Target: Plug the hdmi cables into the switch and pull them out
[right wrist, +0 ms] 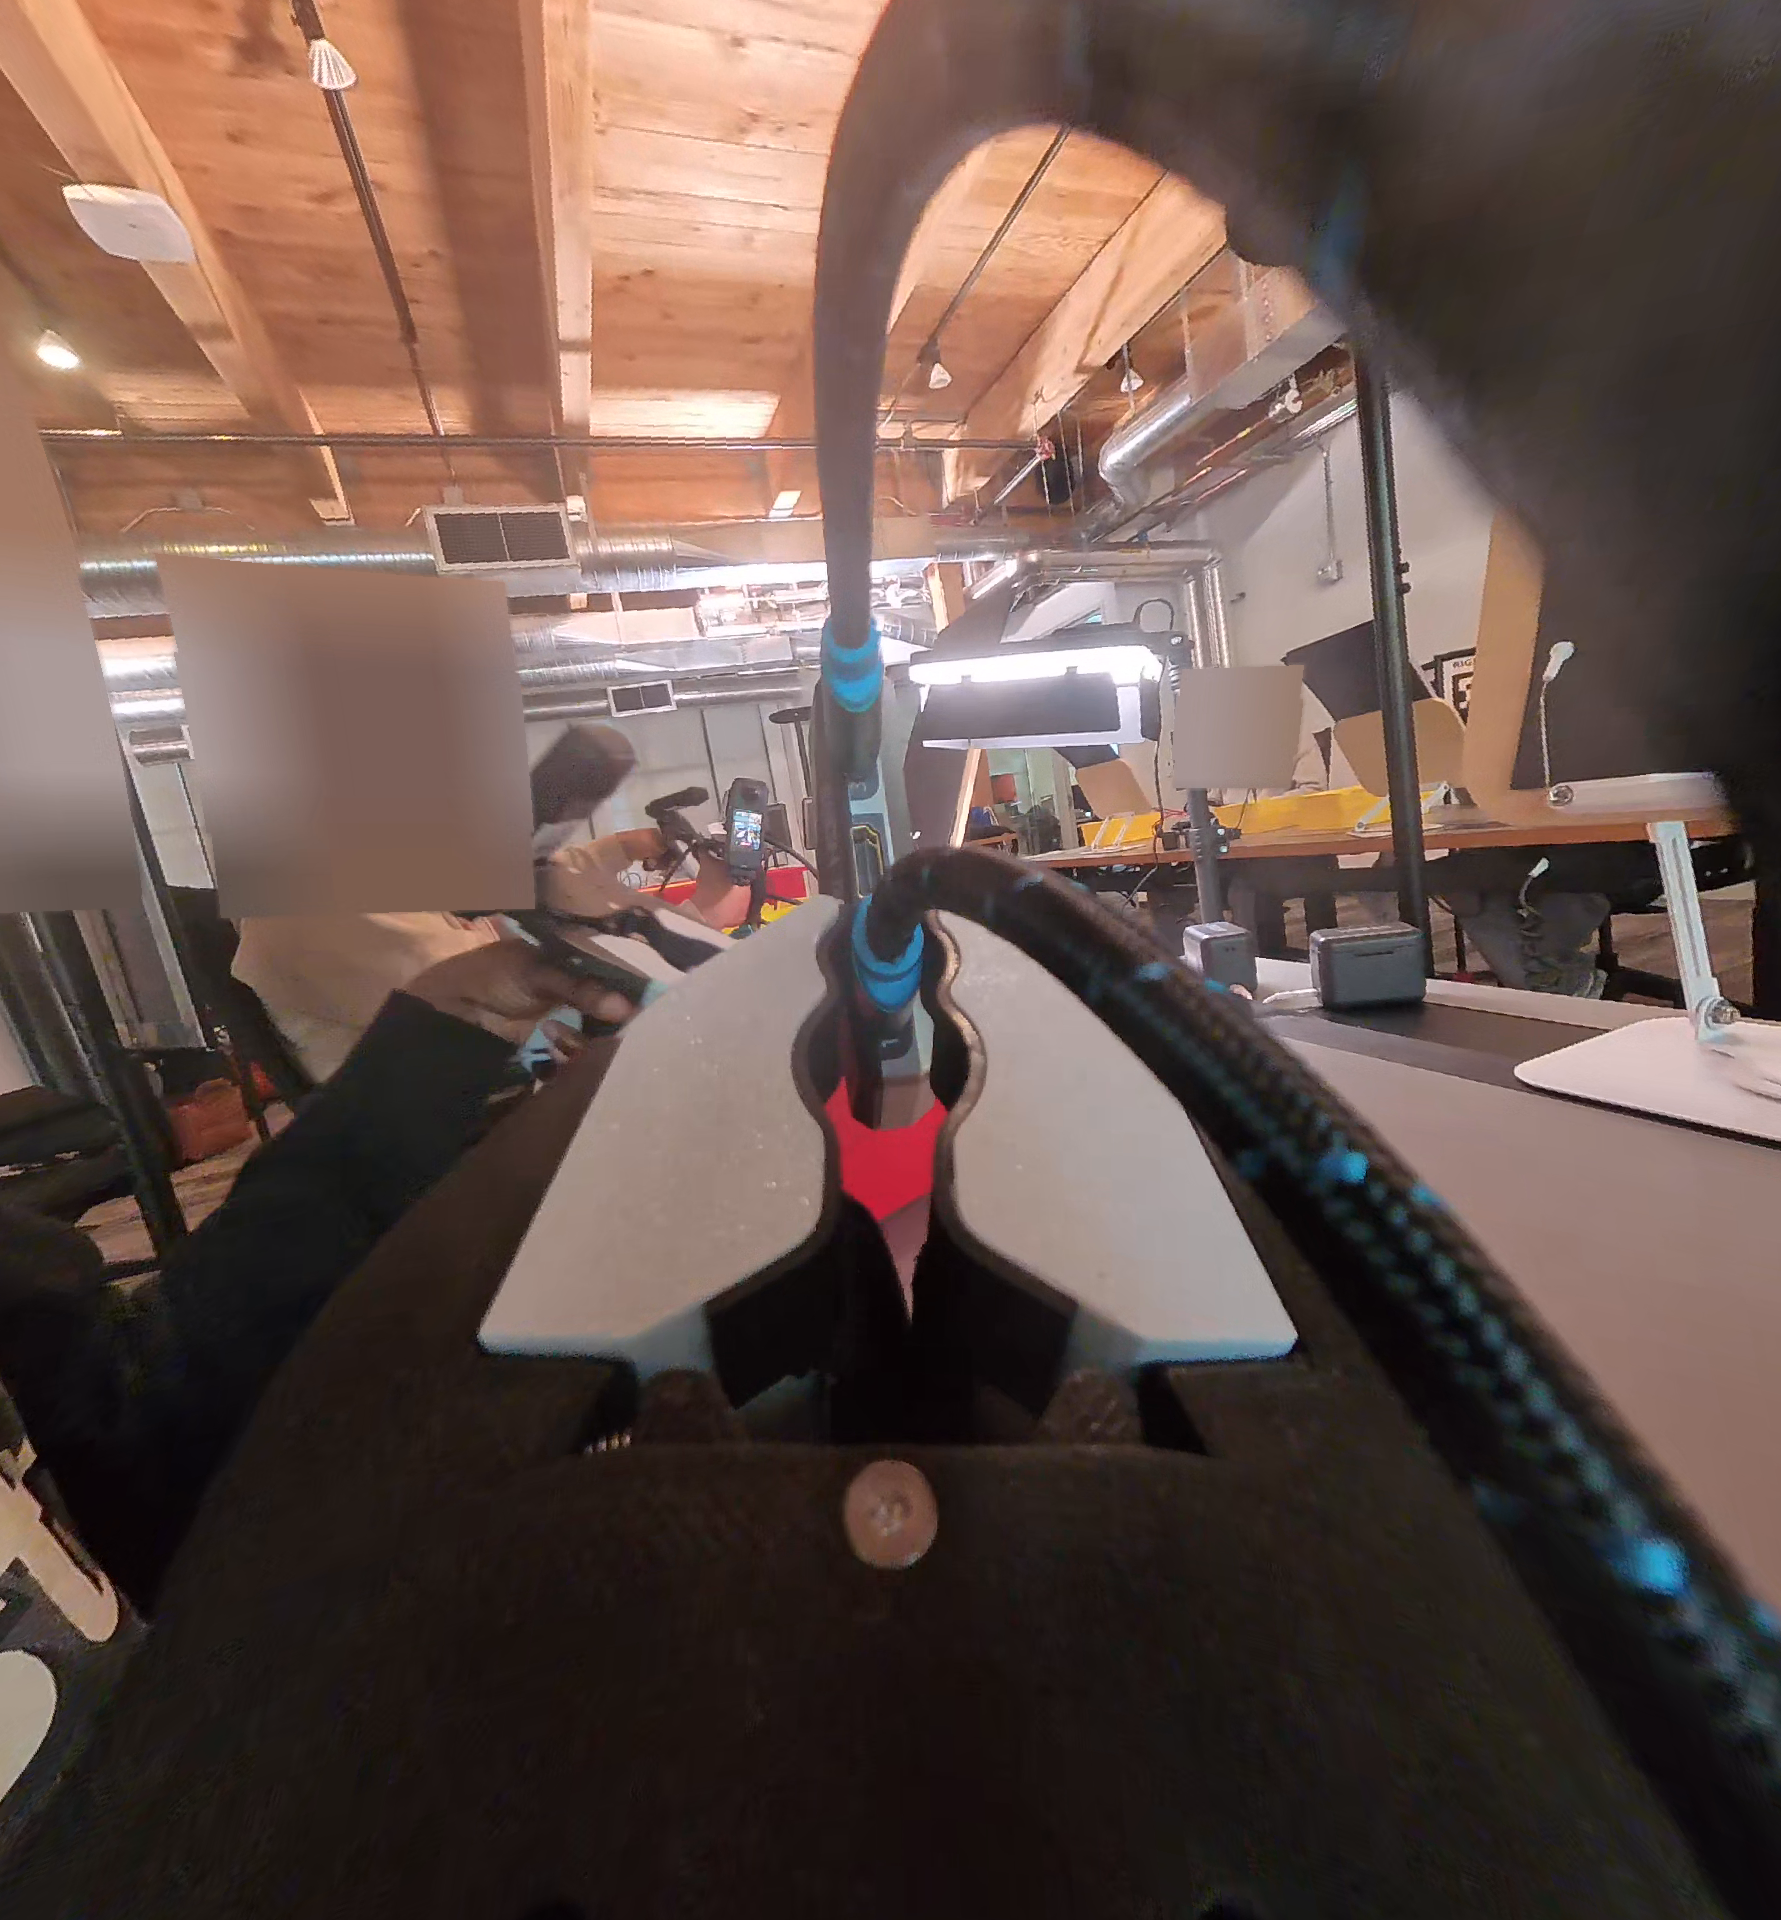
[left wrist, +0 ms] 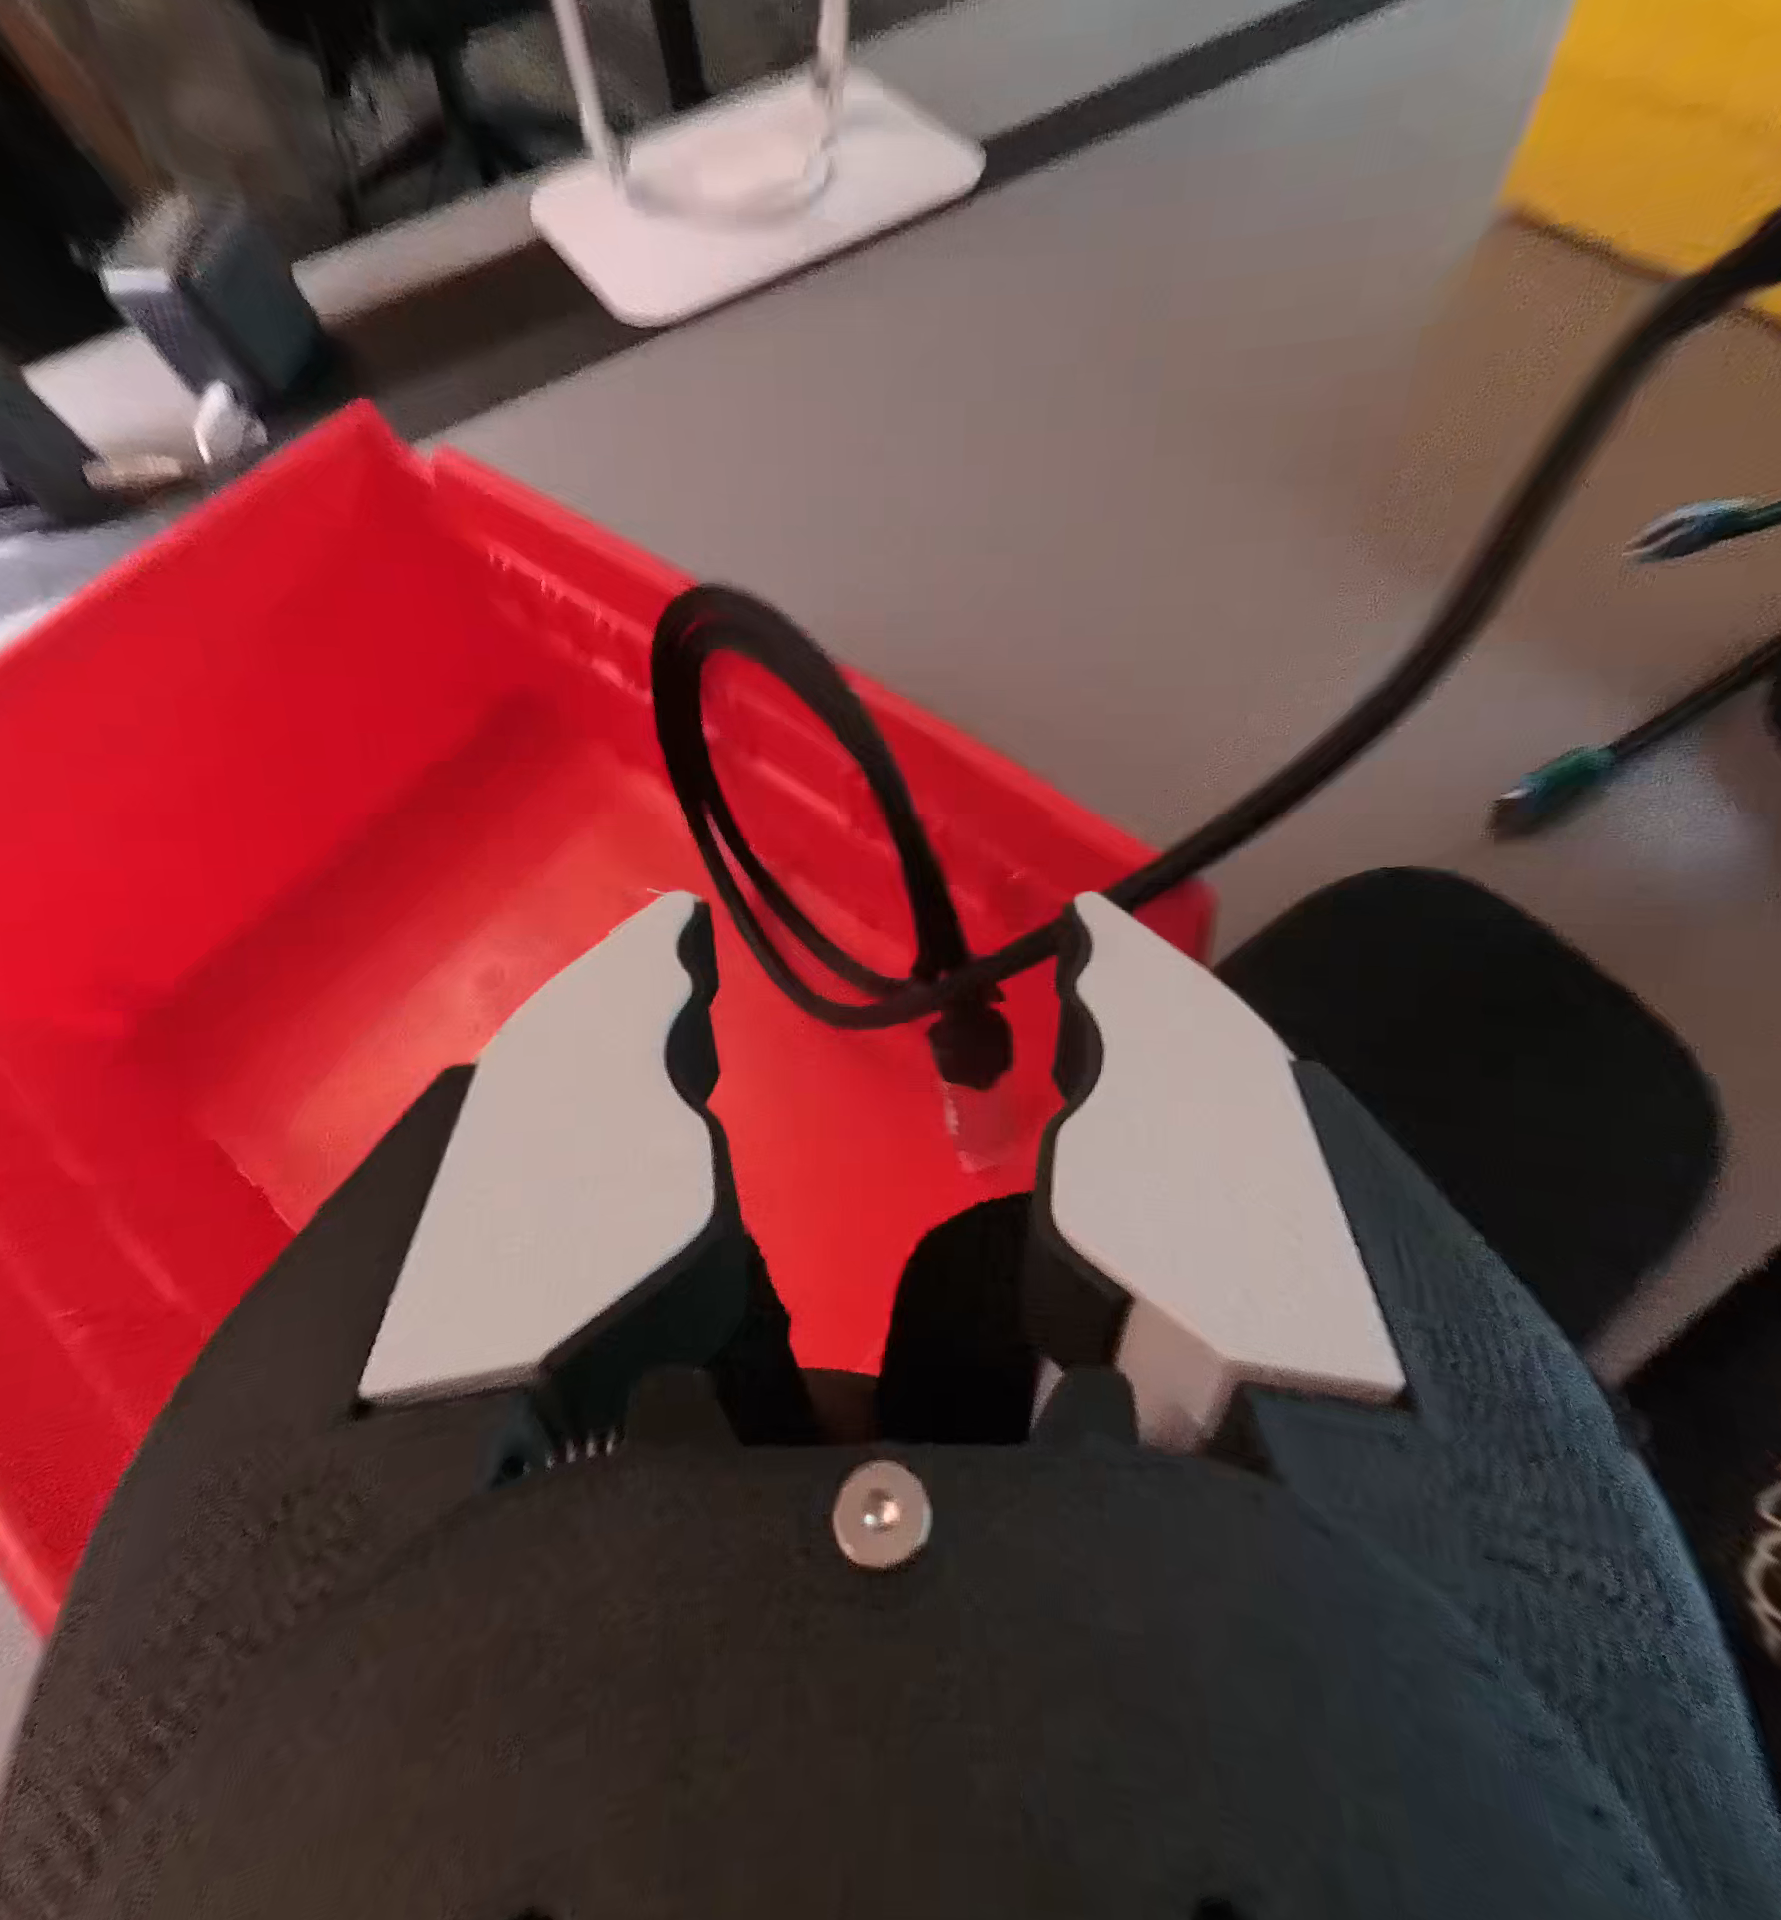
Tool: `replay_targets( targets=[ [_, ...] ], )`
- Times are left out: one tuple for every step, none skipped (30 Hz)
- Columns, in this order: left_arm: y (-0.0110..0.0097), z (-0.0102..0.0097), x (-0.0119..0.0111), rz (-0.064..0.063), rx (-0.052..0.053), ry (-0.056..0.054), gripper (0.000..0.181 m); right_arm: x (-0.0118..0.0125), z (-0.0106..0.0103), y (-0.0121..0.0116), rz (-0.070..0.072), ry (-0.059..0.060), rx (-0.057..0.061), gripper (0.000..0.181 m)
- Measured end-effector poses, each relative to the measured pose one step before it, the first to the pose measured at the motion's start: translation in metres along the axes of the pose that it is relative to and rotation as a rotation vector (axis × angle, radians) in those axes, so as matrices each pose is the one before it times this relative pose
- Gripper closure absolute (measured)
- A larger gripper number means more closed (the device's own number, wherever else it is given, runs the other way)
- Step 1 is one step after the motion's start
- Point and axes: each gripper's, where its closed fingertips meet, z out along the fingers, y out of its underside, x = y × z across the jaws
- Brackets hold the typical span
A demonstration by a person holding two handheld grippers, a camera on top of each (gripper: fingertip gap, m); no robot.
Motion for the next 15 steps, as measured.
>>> replay_targets(
  targets=[
    [0.00352,0.01037,-0.00507,-0.0207,-0.0128,0.0028,0.121,-0.00008,0.00007,-0.00007,-0.0034,-0.0001,0.0003,0.17],
    [-0.00011,0.00943,-0.002,-0.0322,0.0025,0.0187,0.126,-0.00008,0.00003,0.00018,-0.0007,-0.0004,-0.0003,0.17],
    [-0.00246,0.00772,0.00148,-0.0311,0.0159,0.0365,0.129,-0.00002,0.00011,0.00037,0.0025,-0.0014,-0.0016,0.17],
    [-0.00415,0.00611,0.00357,-0.0252,0.0286,0.045,0.133,-0.00033,0.00016,0.0007,0.004,-0.0024,-0.0035,0.17],
    [-0.0031,0.00511,0.00372,-0.0217,0.0221,0.0389,0.139,-0.00026,0.00041,0.00087,0.0034,-0.0024,-0.0039,0.17],
    [0.00035,0.004,0.00263,-0.0065,-0.0013,0.029,0.15,-0.00054,0.0004,0.00111,0.0029,-0.0033,-0.0059,0.17],
    [0.00088,0.00187,0.00025,0.006,-0.0079,0.0093,0.167,-0.00074,0.00052,0.00137,0.0013,-0.0027,-0.0081,0.17],
    [-0.00205,-0.00157,-0.00425,0.003,0.0083,-0.0309,0.171,-0.00046,0.00056,0.00166,-0.004,-0.0008,-0.0081,0.17],
    [-0.00512,-0.0052,-0.00799,0.0066,0.0228,-0.0684,0.172,-0.00094,0.00098,0.00299,-0.0053,-0.0039,-0.0152,0.17],
    [-0.00904,-0.00862,-0.00645,0.0169,0.0441,-0.0683,0.173,-0.00154,0.00168,0.00418,-0.0026,-0.0084,-0.0199,0.166],
    [-0.01401,-0.01127,-0.00345,0.0348,0.0698,-0.0607,0.174,-0.00254,0.00197,0.00414,-0.0001,-0.0139,-0.0228,0.168],
    [-0.01819,-0.01302,-0.00112,0.0583,0.0882,-0.0605,0.174,-0.00345,0.00163,0.00238,-0.0051,-0.0177,-0.0155,0.168],
    [-0.0213,-0.01369,0.00015,0.0785,0.1001,-0.0647,0.174,-0.00403,0.00079,-0.00127,-0.0122,-0.0185,0.0069,0.17],
    [-0.02396,-0.01303,0.00091,0.0868,0.1087,-0.0656,0.174,-0.00432,-0.00074,-0.00551,-0.01,-0.0225,0.0368,0.169],
    [-0.02418,-0.01098,0.00331,0.0776,0.106,-0.0479,0.174,-0.00467,-0.00228,-0.00862,-0.0067,-0.0285,0.0544,0.169]
  ],
)
